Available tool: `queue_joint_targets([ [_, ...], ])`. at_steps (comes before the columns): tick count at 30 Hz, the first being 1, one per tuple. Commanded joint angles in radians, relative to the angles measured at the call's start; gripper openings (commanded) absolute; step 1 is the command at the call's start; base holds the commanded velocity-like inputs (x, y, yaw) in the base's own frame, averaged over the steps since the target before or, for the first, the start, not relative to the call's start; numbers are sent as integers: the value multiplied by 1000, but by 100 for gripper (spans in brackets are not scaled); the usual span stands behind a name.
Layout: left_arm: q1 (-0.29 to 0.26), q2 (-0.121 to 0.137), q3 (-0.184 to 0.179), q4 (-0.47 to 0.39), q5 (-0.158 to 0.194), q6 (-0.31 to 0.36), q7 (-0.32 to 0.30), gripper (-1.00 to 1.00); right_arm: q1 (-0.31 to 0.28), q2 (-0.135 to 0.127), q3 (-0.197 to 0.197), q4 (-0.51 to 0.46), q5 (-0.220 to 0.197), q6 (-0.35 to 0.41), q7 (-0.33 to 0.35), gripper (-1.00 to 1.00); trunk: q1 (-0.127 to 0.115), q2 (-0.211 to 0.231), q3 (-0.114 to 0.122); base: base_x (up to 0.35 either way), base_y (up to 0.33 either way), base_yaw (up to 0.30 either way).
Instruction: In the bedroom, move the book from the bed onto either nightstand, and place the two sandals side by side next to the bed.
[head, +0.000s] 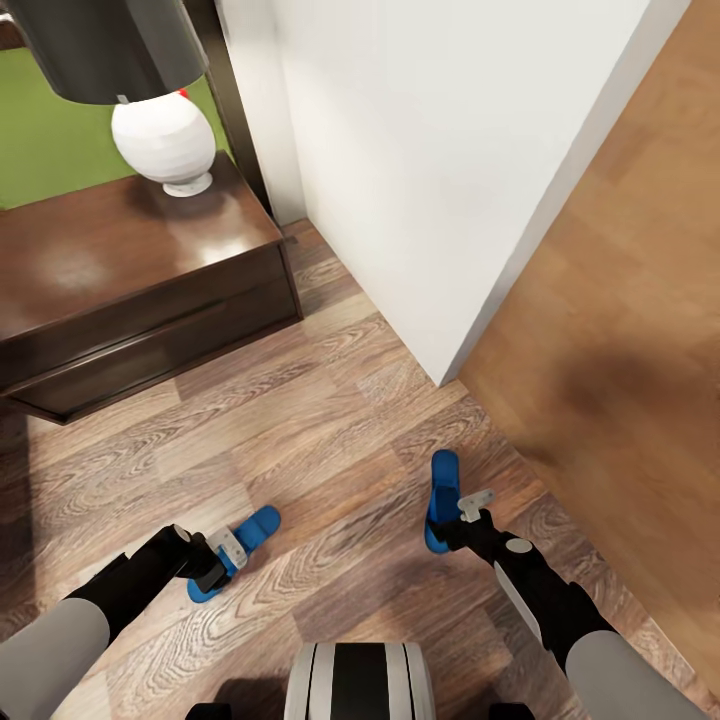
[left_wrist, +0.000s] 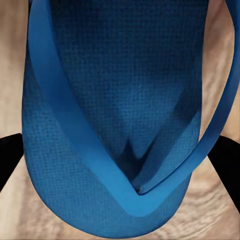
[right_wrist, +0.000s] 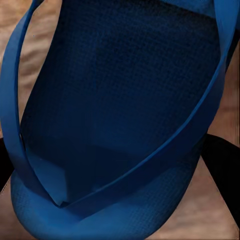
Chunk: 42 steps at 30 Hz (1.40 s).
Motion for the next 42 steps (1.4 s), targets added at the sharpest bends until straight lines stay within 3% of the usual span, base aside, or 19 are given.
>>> queue_joint_targets([
  [1,0,0,0,0,0,0,0,-100,0,0,0,0,0,0,0,-100,0,0,4,0,0,0],
  [9,0,0,17,-15,7,3,-2,-100,0,0,0,-6,0,0,4,-100,-4,2,35,0,0,0],
  [10,0,0,40,-27,9,5,-4,-100,0,0,-1,-8,0,0,4,-100,-4,2,39,0,0,0],
  [13,0,-9,200,-61,15,36,-8,-100,0,0,-1,-12,0,1,4,-100,-6,3,50,0,0,0],
  [14,0,-22,231,-65,16,45,-8,-100,0,0,0,-12,0,1,3,-100,-6,3,54,0,0,0],
  [17,0,-63,271,-67,19,53,-6,-100,0,0,2,-12,0,2,1,-100,-8,4,66,0,0,0],
  [21,0,-170,339,-56,33,56,-2,-100,0,0,3,-15,0,0,-1,-100,-9,5,81,0,0,0],
  [22,2,-280,387,-21,58,57,100,-100,0,0,3,-48,0,7,1,-100,-10,5,85,0,0,0],
  [24,2,-306,432,-12,115,56,181,-100,0,0,2,-64,0,9,4,-100,-11,6,93,0,0,0],
  [26,3,-316,458,-7,180,54,227,-100,0,0,2,-66,-2,11,6,-100,-12,6,101,0,0,0],
  [27,6,-320,472,-5,252,51,256,-100,0,1,3,-67,-1,13,6,-100,-12,6,105,0,0,0],
  [28,8,-320,474,-4,276,49,263,-100,0,0,2,-67,-1,13,6,-100,-13,7,108,0,0,0],
  [29,29,-324,485,21,416,-29,335,-100,0,0,2,-71,-1,5,10,-100,-13,7,112,0,0,0],
  [32,33,-350,483,22,427,-85,470,-100,0,-1,-2,-79,-5,15,8,-100,-14,8,124,0,0,59],
  [34,33,-351,481,15,426,-85,492,-100,0,-1,0,-82,-6,16,9,-100,-15,8,132,0,0,220],
  [35,33,-351,480,14,425,-85,545,-100,0,0,2,-83,-5,15,11,-100,-16,8,135,0,0,254],
  [42,33,-350,480,28,424,-91,570,-100,0,1,3,-72,-4,15,12,-100,-19,10,163,0,0,261],
])
